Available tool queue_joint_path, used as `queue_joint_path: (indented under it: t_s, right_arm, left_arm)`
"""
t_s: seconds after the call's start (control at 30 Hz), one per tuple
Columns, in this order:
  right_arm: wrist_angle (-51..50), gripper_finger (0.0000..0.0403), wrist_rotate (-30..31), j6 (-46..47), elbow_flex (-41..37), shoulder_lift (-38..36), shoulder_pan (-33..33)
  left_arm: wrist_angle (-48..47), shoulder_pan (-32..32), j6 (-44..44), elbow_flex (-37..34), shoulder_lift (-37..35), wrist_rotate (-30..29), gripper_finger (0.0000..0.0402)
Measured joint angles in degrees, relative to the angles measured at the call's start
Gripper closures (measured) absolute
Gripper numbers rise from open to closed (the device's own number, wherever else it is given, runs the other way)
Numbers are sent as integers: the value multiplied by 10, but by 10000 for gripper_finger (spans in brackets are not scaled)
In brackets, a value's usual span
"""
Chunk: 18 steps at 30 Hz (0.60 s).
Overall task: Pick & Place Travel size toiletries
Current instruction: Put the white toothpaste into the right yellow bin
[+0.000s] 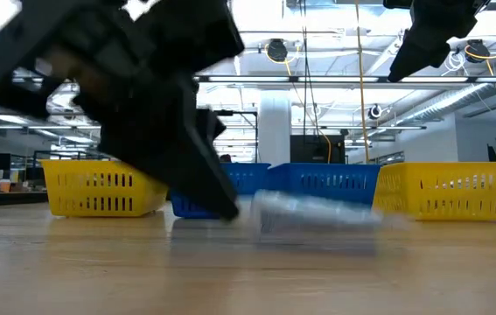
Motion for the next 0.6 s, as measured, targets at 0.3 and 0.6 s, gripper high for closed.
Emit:
queue_joint_path:
  t_s: [0.3, 0.6]
  right_arm:
    - [16, 284, 0, -17, 0, 0, 0]
    - [51, 284, -2, -37, 0, 0, 0]
  left_arm:
    - [9, 0, 8, 0, -55, -24, 371]
    - [1, -1, 94, 0, -132, -160, 377]
